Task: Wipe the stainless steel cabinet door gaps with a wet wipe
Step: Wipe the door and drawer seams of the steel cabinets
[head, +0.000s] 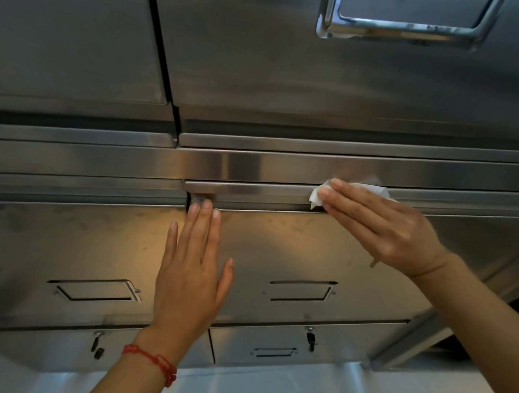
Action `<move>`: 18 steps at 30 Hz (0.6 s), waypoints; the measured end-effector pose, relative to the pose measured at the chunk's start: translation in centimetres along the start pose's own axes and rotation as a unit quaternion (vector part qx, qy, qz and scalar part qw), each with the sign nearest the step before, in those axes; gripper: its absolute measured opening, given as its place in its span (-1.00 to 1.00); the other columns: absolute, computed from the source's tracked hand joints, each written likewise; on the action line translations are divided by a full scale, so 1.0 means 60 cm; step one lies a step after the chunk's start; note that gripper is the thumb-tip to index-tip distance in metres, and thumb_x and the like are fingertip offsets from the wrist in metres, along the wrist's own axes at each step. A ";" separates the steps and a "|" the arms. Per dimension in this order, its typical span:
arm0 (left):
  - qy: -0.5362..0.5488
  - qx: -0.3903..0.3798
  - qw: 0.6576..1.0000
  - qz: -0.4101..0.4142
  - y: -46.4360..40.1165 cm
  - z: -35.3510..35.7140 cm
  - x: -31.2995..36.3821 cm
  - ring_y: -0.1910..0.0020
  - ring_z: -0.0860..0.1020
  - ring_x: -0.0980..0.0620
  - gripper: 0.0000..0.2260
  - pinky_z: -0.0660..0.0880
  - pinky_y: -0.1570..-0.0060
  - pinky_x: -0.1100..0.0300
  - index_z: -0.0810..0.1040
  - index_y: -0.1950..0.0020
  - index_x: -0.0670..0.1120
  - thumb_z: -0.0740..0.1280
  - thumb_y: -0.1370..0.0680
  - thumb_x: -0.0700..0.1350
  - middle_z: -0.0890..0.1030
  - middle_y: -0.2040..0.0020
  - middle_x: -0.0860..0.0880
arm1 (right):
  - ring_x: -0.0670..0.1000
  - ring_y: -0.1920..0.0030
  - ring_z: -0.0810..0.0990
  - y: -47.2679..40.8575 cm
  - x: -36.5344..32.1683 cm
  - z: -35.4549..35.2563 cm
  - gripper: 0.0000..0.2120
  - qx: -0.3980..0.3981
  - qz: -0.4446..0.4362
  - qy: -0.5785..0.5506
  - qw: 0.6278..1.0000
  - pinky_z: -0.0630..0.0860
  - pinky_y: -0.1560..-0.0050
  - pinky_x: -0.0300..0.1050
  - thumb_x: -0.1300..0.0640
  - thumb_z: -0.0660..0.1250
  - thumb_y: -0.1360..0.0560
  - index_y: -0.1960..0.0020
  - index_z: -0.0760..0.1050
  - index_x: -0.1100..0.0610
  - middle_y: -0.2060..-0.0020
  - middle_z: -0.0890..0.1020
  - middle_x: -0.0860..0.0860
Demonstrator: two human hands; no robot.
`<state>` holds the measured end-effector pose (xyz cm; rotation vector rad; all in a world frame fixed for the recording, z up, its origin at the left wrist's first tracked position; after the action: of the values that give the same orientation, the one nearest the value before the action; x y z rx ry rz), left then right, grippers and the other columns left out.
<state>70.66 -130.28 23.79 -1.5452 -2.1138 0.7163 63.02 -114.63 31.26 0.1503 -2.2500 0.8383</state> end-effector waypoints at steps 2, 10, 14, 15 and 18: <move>-0.001 0.001 1.000 0.001 0.000 0.000 -0.001 -0.47 0.10 -0.15 -0.45 0.00 -0.43 -0.05 0.16 -0.46 -0.28 0.07 -0.54 -0.01 0.18 -0.47 -0.24 | 0.20 -0.19 0.54 0.003 0.000 -0.001 -0.75 0.000 0.000 0.005 1.000 0.50 -0.15 0.12 0.42 0.32 -0.49 -0.16 0.54 0.35 -0.16 0.55 0.24; 0.000 0.004 1.000 -0.004 -0.001 0.001 0.000 -0.46 0.12 -0.15 -0.45 -0.01 -0.42 -0.04 0.16 -0.45 -0.27 0.06 -0.54 0.01 0.21 -0.46 -0.25 | 0.18 -0.19 0.54 -0.006 -0.004 0.003 -0.77 0.004 -0.006 -0.008 1.000 0.49 -0.17 0.10 0.41 0.30 -0.51 -0.15 0.56 0.33 -0.17 0.55 0.21; -0.001 0.006 1.000 -0.001 -0.001 0.001 -0.001 -0.46 0.12 -0.15 -0.45 0.00 -0.42 -0.05 0.18 -0.45 -0.28 0.07 -0.54 0.00 0.21 -0.46 -0.25 | 0.20 -0.21 0.51 0.015 0.008 0.002 -0.76 -0.011 0.004 0.005 1.000 0.44 -0.19 0.16 0.41 0.30 -0.51 -0.16 0.54 0.34 -0.18 0.54 0.22; -0.003 0.006 1.000 0.000 0.000 0.002 -0.001 -0.46 0.11 -0.14 -0.45 0.00 -0.42 -0.05 0.17 -0.45 -0.28 0.07 -0.54 0.00 0.20 -0.46 -0.24 | 0.21 -0.21 0.51 0.016 0.008 0.001 -0.76 -0.007 0.007 0.008 1.000 0.43 -0.19 0.18 0.41 0.31 -0.50 -0.16 0.54 0.34 -0.18 0.54 0.23; -0.007 0.006 1.000 -0.002 0.000 0.003 -0.001 -0.47 0.10 -0.14 -0.45 0.01 -0.42 -0.06 0.15 -0.46 -0.27 0.06 -0.54 0.01 0.17 -0.47 -0.23 | 0.20 -0.20 0.52 0.010 0.002 0.002 -0.76 0.004 0.012 0.004 1.000 0.44 -0.18 0.17 0.41 0.32 -0.49 -0.15 0.55 0.34 -0.16 0.55 0.22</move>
<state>70.55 -130.35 23.64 -1.5337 -2.1193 0.7395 62.62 -114.22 30.95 0.1231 -2.2452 0.8588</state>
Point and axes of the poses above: each hand's wrist, its own y-axis away from the middle knuckle, its own z-axis out of the palm, x = y × z, the point moved 10 cm from there along -y, towards the middle knuckle
